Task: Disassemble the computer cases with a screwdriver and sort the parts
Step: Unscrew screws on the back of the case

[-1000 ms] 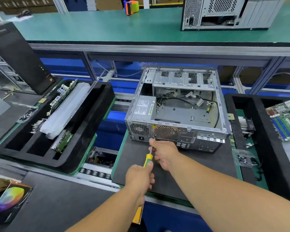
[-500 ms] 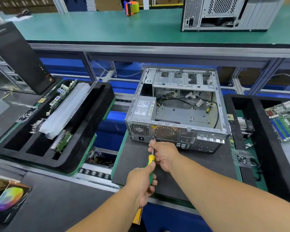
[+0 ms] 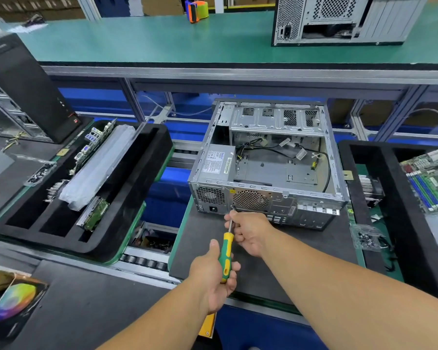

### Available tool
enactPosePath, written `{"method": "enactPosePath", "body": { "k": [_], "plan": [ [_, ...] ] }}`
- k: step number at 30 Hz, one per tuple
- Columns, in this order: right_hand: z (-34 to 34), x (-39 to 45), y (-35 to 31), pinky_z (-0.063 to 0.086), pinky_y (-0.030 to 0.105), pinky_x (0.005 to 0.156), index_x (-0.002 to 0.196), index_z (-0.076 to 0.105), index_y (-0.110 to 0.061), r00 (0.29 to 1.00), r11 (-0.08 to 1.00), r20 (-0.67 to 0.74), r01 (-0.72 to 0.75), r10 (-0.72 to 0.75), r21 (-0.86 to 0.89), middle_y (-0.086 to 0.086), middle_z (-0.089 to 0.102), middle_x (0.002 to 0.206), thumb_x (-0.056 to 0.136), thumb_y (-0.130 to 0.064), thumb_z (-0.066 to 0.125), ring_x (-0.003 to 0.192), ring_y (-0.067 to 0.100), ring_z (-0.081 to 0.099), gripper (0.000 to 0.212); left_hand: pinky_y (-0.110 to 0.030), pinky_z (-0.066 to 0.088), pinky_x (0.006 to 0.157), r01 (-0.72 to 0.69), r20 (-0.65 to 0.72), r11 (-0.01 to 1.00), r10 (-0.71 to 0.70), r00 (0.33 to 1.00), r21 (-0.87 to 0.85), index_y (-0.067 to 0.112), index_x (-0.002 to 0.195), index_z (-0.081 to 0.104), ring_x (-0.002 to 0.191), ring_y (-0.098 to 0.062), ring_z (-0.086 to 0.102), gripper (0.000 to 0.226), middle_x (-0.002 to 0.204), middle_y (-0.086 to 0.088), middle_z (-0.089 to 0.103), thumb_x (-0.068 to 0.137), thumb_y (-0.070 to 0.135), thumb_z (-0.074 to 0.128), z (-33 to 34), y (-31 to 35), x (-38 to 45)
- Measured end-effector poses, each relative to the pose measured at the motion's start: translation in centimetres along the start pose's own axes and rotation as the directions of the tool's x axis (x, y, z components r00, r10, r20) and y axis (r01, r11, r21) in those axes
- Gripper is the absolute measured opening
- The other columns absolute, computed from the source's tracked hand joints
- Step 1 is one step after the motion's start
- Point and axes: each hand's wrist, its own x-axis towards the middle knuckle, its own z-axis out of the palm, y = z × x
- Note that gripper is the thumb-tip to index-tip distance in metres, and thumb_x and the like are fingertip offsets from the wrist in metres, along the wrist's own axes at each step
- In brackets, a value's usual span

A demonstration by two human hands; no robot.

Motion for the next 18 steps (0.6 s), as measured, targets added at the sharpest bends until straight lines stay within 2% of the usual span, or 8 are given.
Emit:
{"method": "enactPosePath", "body": {
  "k": [3, 5, 7, 9, 11, 14, 16, 18],
  "plan": [
    [0.4, 0.2, 0.0, 0.026, 0.021, 0.038, 0.087, 0.068, -0.007, 0.998, 1.000, -0.066, 0.008, -0.010, -0.030, 0.003, 0.061, 0.057, 0.095, -0.020, 0.073, 0.033, 0.007, 0.040, 0.016, -0.028, 0.053, 0.050, -0.092, -0.006, 0.995, 0.092, 0.996, 0.039, 0.007, 0.111, 0.063, 0.052, -0.017, 0.058, 0.050, 0.067, -0.011, 0.067, 0.095, 0.054, 0.069, -0.1, -0.2, 0.1],
    [0.5, 0.6, 0.2, 0.027, 0.023, 0.044, 0.077, 0.065, -0.011, 0.992, 0.998, -0.128, 0.017, -0.024, -0.056, 0.002, 0.055, 0.056, 0.086, -0.024, 0.083, 0.032, 0.009, 0.032, 0.025, -0.028, 0.054, 0.053, -0.154, 0.019, 0.983, 0.152, 0.988, 0.102, 0.008, 0.103, 0.062, 0.054, -0.015, 0.056, 0.039, 0.067, -0.007, 0.063, 0.092, 0.041, 0.077, -0.4, -0.6, 0.2],
    [0.5, 0.8, 0.4, 0.025, 0.025, 0.047, 0.072, 0.062, -0.013, 0.988, 0.998, -0.148, 0.026, -0.033, -0.053, 0.003, 0.052, 0.059, 0.082, -0.027, 0.087, 0.035, 0.011, 0.029, 0.030, -0.028, 0.053, 0.054, -0.215, 0.022, 0.964, 0.214, 0.977, 0.155, 0.008, 0.101, 0.060, 0.054, -0.014, 0.055, 0.029, 0.068, -0.005, 0.060, 0.091, 0.027, 0.080, -0.8, -1.0, 0.4],
    [0.6, 0.8, 0.5, 0.022, 0.026, 0.045, 0.077, 0.064, -0.011, 0.991, 1.000, -0.130, 0.008, -0.009, -0.008, 0.004, 0.052, 0.064, 0.084, -0.029, 0.085, 0.041, 0.012, 0.030, 0.028, -0.028, 0.053, 0.054, -0.231, -0.025, 0.956, 0.240, 0.971, 0.180, 0.006, 0.104, 0.061, 0.053, -0.013, 0.055, 0.023, 0.068, -0.005, 0.060, 0.093, 0.019, 0.077, -0.9, -1.1, 0.6],
    [0.5, 0.5, 0.4, 0.022, 0.023, 0.040, 0.085, 0.068, -0.009, 0.997, 0.999, -0.068, -0.025, 0.028, 0.035, 0.006, 0.057, 0.068, 0.095, -0.031, 0.074, 0.041, 0.009, 0.033, 0.025, -0.028, 0.052, 0.052, -0.203, -0.043, 0.964, 0.213, 0.976, 0.170, 0.005, 0.104, 0.062, 0.052, -0.014, 0.055, 0.020, 0.069, -0.007, 0.064, 0.099, 0.023, 0.070, -0.8, -0.8, 0.4],
    [0.3, 0.4, 0.5, 0.024, 0.020, 0.042, 0.097, 0.071, -0.005, 1.000, 0.999, 0.004, -0.027, 0.027, 0.030, 0.004, 0.064, 0.069, 0.105, -0.026, 0.056, 0.042, 0.006, 0.034, 0.027, -0.027, 0.049, 0.050, -0.108, -0.003, 0.977, 0.110, 0.994, 0.182, 0.006, 0.109, 0.067, 0.057, -0.015, 0.057, 0.038, 0.079, -0.009, 0.072, 0.105, 0.042, 0.056, -0.5, -0.7, -0.2],
    [0.4, 0.4, 0.5, 0.025, 0.020, 0.041, 0.098, 0.070, -0.004, 1.000, 1.000, -0.011, -0.007, 0.007, 0.015, 0.005, 0.063, 0.071, 0.105, -0.022, 0.057, 0.039, 0.005, 0.037, 0.023, -0.026, 0.047, 0.049, -0.062, 0.022, 0.982, 0.059, 0.998, 0.180, 0.006, 0.111, 0.071, 0.058, -0.015, 0.058, 0.053, 0.082, -0.010, 0.074, 0.106, 0.053, 0.047, -0.4, -0.8, -0.6],
    [0.6, 0.4, 0.5, 0.026, 0.020, 0.039, 0.100, 0.068, -0.005, 1.000, 1.000, -0.030, 0.002, -0.002, 0.020, 0.006, 0.062, 0.072, 0.102, -0.019, 0.063, 0.037, 0.005, 0.041, 0.015, -0.026, 0.046, 0.048, -0.062, 0.022, 0.986, 0.059, 0.998, 0.157, 0.006, 0.111, 0.073, 0.056, -0.015, 0.055, 0.057, 0.080, -0.010, 0.072, 0.105, 0.057, 0.046, -0.3, -0.8, -0.6]
  ]
}}
